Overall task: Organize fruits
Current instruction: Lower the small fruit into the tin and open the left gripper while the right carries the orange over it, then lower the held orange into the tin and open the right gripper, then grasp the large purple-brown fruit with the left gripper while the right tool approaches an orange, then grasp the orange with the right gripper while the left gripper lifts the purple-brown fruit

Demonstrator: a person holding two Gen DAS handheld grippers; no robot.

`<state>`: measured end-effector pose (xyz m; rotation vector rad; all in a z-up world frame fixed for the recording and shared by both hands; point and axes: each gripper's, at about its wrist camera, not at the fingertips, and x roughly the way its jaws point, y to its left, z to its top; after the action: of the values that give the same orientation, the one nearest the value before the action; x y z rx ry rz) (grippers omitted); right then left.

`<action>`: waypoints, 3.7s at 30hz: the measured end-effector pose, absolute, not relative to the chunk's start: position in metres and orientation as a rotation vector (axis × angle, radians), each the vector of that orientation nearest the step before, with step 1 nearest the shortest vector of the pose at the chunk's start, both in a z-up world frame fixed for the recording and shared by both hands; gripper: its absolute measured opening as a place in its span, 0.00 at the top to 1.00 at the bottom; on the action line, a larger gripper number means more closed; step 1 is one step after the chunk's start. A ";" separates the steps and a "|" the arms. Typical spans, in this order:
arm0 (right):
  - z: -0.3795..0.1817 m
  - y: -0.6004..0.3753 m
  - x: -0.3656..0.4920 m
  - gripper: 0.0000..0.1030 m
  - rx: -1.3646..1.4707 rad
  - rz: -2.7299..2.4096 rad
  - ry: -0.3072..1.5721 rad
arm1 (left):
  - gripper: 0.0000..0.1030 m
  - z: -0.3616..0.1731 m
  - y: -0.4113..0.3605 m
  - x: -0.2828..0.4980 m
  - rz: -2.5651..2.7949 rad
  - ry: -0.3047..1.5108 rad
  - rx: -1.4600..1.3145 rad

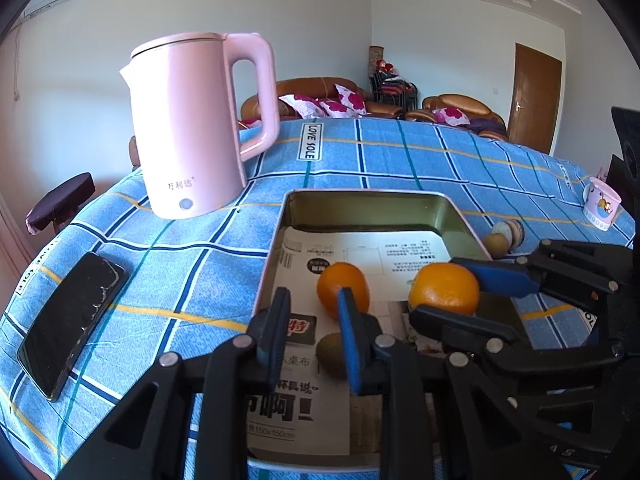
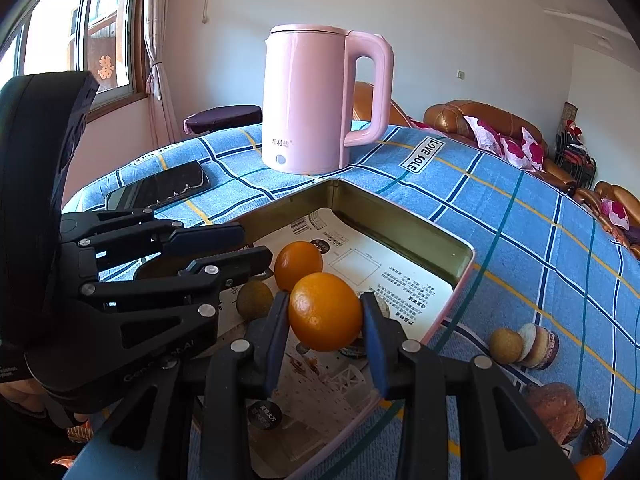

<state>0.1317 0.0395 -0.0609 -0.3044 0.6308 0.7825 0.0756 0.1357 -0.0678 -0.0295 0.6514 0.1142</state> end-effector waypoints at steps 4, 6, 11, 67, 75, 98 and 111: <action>-0.061 0.040 0.133 0.63 -0.299 0.786 0.633 | 0.66 -0.064 0.137 0.073 0.132 0.640 -0.031; -0.061 0.040 0.133 0.63 -0.296 0.789 0.634 | 0.66 -0.063 0.139 0.072 0.124 0.642 -0.043; -0.062 0.040 0.134 0.63 -0.289 0.794 0.639 | 0.66 -0.062 0.139 0.071 0.127 0.643 -0.047; -0.061 -0.199 0.141 0.36 -0.021 0.308 0.717 | 0.04 -0.047 -0.031 0.123 -0.141 0.675 0.076; -0.070 -0.197 0.154 0.36 0.003 0.317 0.784 | 0.04 -0.060 -0.037 0.136 -0.159 0.720 0.057; -0.084 -0.195 0.167 0.53 0.043 0.357 0.885 | 0.49 -0.077 -0.062 0.159 -0.333 0.843 0.007; -0.071 -0.197 0.155 0.53 0.024 0.348 0.794 | 0.49 -0.066 -0.055 0.149 -0.349 0.768 -0.009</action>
<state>0.1550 -0.1968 -0.0713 0.0244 0.7936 0.3475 0.1485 -0.0549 -0.0664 -0.0085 0.7676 -0.3495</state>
